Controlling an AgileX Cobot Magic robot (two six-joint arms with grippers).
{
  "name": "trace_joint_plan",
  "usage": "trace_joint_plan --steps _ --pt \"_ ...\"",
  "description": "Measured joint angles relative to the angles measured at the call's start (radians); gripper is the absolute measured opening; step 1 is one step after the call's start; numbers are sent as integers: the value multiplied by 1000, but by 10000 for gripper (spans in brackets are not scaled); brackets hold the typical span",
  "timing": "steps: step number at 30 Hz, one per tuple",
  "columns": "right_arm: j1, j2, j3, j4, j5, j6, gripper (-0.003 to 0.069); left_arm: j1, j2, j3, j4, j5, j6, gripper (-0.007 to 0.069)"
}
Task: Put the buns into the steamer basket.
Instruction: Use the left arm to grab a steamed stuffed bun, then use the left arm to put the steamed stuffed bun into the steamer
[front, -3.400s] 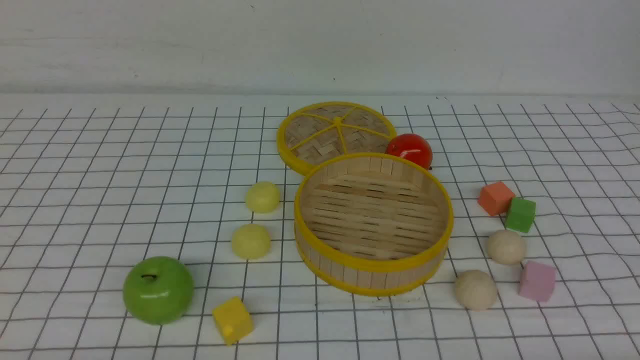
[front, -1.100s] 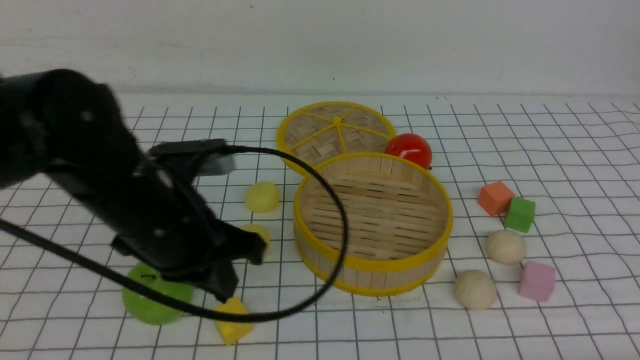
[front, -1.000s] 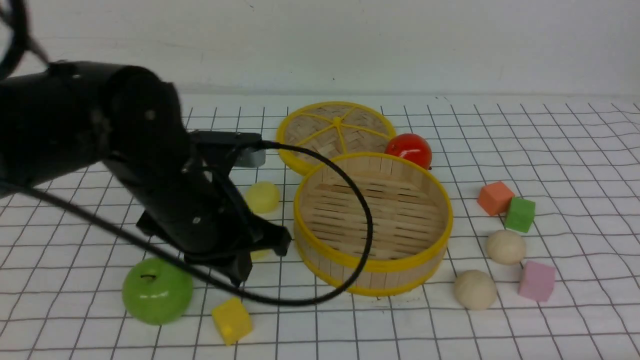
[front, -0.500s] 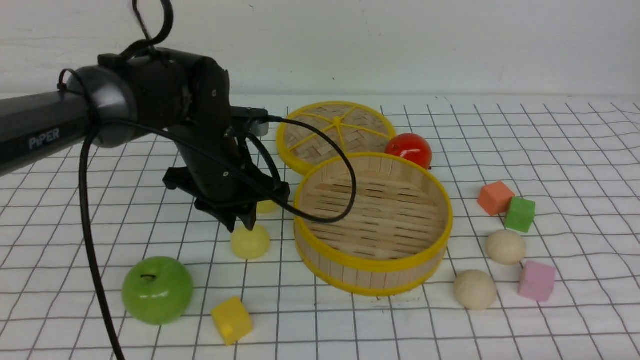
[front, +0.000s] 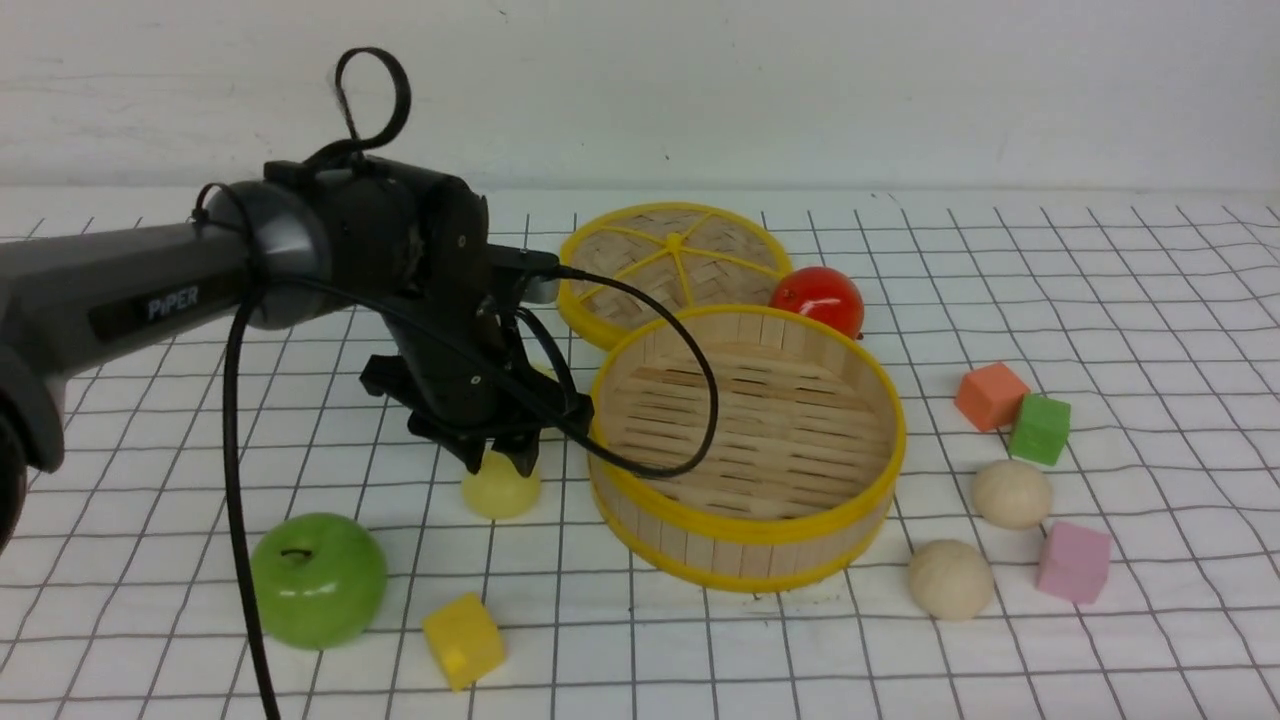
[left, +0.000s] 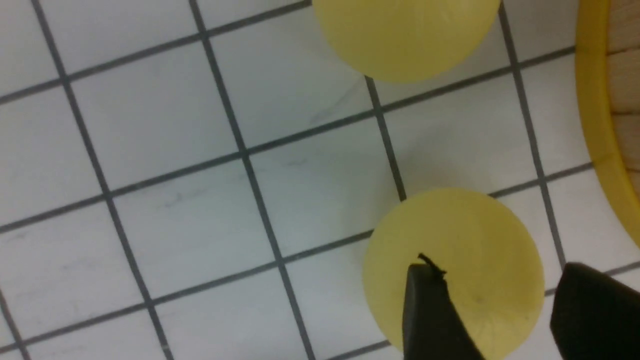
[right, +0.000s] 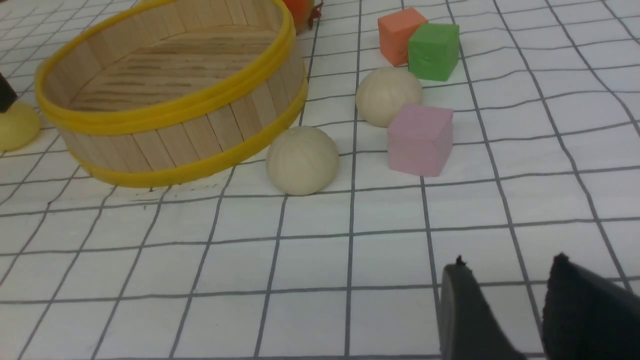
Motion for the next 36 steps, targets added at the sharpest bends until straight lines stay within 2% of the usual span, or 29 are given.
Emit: trace_joint_plan --steps 6,12,14,15,22,24,30,36 --pt "0 0 0 0 0 0 239 0 18 0 24 -12 1 288" --pt "0 0 0 0 0 0 239 0 18 -3 27 -27 -21 95" --pt "0 0 0 0 0 0 239 0 18 -4 27 -25 -22 10" --pt "0 0 0 0 0 0 239 0 18 -6 27 -18 -23 -7" --pt "0 0 0 0 0 0 239 -18 -54 -20 27 93 -22 -13" --pt "0 0 0 0 0 0 239 -67 -129 -30 27 106 -5 -13" --pt "0 0 0 0 0 0 239 -186 -182 -49 -38 35 31 -13" --pt "0 0 0 0 0 0 239 -212 -113 -48 -82 -75 35 -13"
